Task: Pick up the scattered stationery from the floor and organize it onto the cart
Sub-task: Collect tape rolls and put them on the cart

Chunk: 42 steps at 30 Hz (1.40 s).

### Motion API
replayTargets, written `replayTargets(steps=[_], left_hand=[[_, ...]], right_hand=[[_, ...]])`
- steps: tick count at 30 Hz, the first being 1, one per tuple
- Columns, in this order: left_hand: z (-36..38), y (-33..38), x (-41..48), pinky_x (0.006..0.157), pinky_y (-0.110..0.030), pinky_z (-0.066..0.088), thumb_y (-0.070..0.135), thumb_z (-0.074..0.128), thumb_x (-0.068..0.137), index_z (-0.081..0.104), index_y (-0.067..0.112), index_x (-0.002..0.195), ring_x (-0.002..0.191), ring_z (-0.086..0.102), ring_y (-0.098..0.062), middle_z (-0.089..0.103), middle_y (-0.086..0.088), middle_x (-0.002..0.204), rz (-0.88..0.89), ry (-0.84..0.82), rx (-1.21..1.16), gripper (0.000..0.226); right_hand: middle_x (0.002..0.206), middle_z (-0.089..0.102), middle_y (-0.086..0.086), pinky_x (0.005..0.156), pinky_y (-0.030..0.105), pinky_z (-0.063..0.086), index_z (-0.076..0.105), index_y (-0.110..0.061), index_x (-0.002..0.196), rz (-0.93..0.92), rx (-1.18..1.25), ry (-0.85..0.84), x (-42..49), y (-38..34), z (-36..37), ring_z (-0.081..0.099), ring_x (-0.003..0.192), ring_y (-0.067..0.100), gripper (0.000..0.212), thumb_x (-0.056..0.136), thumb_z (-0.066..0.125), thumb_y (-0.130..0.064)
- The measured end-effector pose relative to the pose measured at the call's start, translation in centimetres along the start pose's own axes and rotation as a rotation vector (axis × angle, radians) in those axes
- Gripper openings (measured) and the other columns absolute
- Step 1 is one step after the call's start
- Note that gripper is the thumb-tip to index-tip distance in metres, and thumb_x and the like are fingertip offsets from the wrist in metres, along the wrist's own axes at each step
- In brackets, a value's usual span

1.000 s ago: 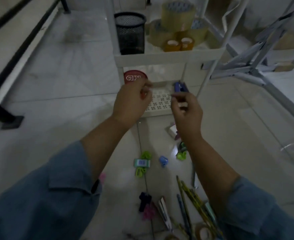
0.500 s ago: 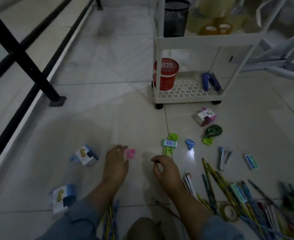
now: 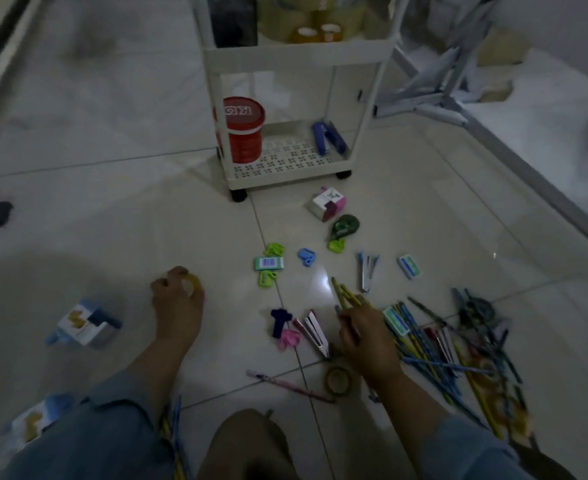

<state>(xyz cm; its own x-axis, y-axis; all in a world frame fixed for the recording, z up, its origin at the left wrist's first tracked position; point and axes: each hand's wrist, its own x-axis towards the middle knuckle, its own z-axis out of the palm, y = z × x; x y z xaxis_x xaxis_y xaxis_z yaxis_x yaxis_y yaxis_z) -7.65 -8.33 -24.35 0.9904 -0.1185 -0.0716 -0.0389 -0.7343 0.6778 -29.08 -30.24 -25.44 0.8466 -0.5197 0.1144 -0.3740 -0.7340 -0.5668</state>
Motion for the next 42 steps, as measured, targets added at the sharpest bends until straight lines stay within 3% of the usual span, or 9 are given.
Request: replayTargets(steps=[6,10,14,21,26,30,32,37,42], left_hand=[[4.5,5.3,-2.8,0.088,-0.032,0.044,0.006,0.061,0.085,0.049,0.009,0.129,0.103,0.052,-0.038,0.038,-0.024,0.123,0.256,-0.24,-0.088,0.045],[5.6,7.1,-4.4,0.088,-0.042,0.052,0.008,0.059,0.087,0.049,0.017,0.127,0.1,0.054,-0.034,0.033,-0.014,0.125,0.306,-0.406,-0.156,0.042],[5.5,8.3,-5.4,0.088,-0.024,0.044,0.006,0.058,0.087,0.049,0.016,0.126,0.1,0.047,-0.018,0.031,-0.007,0.122,0.325,-0.446,-0.169,0.041],[3.6,9.7,-3.6,0.088,-0.018,0.036,0.013,0.058,0.089,0.049,0.023,0.128,0.103,0.047,-0.015,0.031,-0.001,0.118,0.387,-0.404,-0.214,0.042],[2.0,14.8,0.6,0.091,-0.023,0.043,0.026,0.057,0.091,0.047,0.03,0.132,0.107,0.051,-0.017,0.037,-0.003,0.124,0.477,-0.354,-0.25,0.042],[0.4,21.4,5.5,0.1,-0.024,0.039,0.028,0.06,0.089,0.048,0.025,0.134,0.117,0.047,-0.015,0.045,-0.006,0.126,0.612,-0.202,-0.327,0.046],[-0.5,25.0,8.2,0.096,-0.015,0.033,0.025,0.059,0.091,0.047,0.019,0.135,0.117,0.044,-0.012,0.048,-0.009,0.127,0.733,-0.103,-0.337,0.046],[-2.3,33.6,13.5,0.092,-0.025,0.042,0.022,0.059,0.089,0.05,0.011,0.129,0.113,0.052,-0.017,0.056,-0.009,0.124,0.842,0.108,-0.368,0.042],[-1.7,36.5,19.2,0.078,-0.015,0.044,0.02,0.07,0.08,0.066,0.005,0.108,0.101,0.058,-0.021,0.059,-0.012,0.115,0.766,0.01,-0.313,0.033]], right_hand=[[0.097,0.057,0.003,0.061,0.024,0.049,0.056,-0.023,0.1,-0.309,-0.206,-0.377,-4.5,1.2,-0.1,0.059,0.08,0.019,0.031,0.079,0.055,-0.046],[0.103,0.057,0.005,0.062,0.029,0.053,0.053,-0.022,0.106,-0.366,-0.251,-0.416,-5.3,1.3,1.1,0.06,0.088,0.023,0.033,0.083,0.05,-0.047],[0.114,0.054,0.013,0.075,0.037,0.053,0.051,-0.017,0.113,-0.325,-0.182,-0.427,-4.7,1.1,1.6,0.055,0.102,0.031,0.04,0.083,0.046,-0.043],[0.1,0.059,0.005,0.071,0.017,0.033,0.049,-0.032,0.107,-0.083,0.072,-0.102,0.1,-1.8,0.6,0.053,0.091,0.018,0.023,0.089,0.035,-0.037],[0.108,0.053,0.008,0.079,-0.006,0.028,0.061,-0.011,0.116,0.046,0.365,0.186,9.4,-6.6,-3.1,0.047,0.092,-0.012,0.032,0.094,0.043,-0.025],[0.11,0.046,0.016,0.077,-0.009,0.027,0.058,-0.001,0.114,-0.034,0.517,0.435,18.0,-9.9,-8.3,0.036,0.092,-0.03,0.029,0.09,0.048,-0.015],[0.11,0.041,0.013,0.075,-0.008,0.029,0.054,0.0,0.116,-0.111,0.531,0.519,22.3,-10.9,-10.7,0.038,0.09,-0.029,0.034,0.085,0.048,-0.013],[0.12,0.036,0.008,0.083,0.01,0.043,0.05,-0.011,0.126,-0.177,0.537,0.547,32.0,-12.4,-15.2,0.048,0.093,-0.004,0.038,0.088,0.05,-0.016],[0.107,0.063,0.009,0.075,0.014,0.043,0.064,-0.007,0.109,-0.229,0.28,0.455,38.9,-12.5,-17.6,0.056,0.094,0.012,0.027,0.083,0.064,-0.013]])
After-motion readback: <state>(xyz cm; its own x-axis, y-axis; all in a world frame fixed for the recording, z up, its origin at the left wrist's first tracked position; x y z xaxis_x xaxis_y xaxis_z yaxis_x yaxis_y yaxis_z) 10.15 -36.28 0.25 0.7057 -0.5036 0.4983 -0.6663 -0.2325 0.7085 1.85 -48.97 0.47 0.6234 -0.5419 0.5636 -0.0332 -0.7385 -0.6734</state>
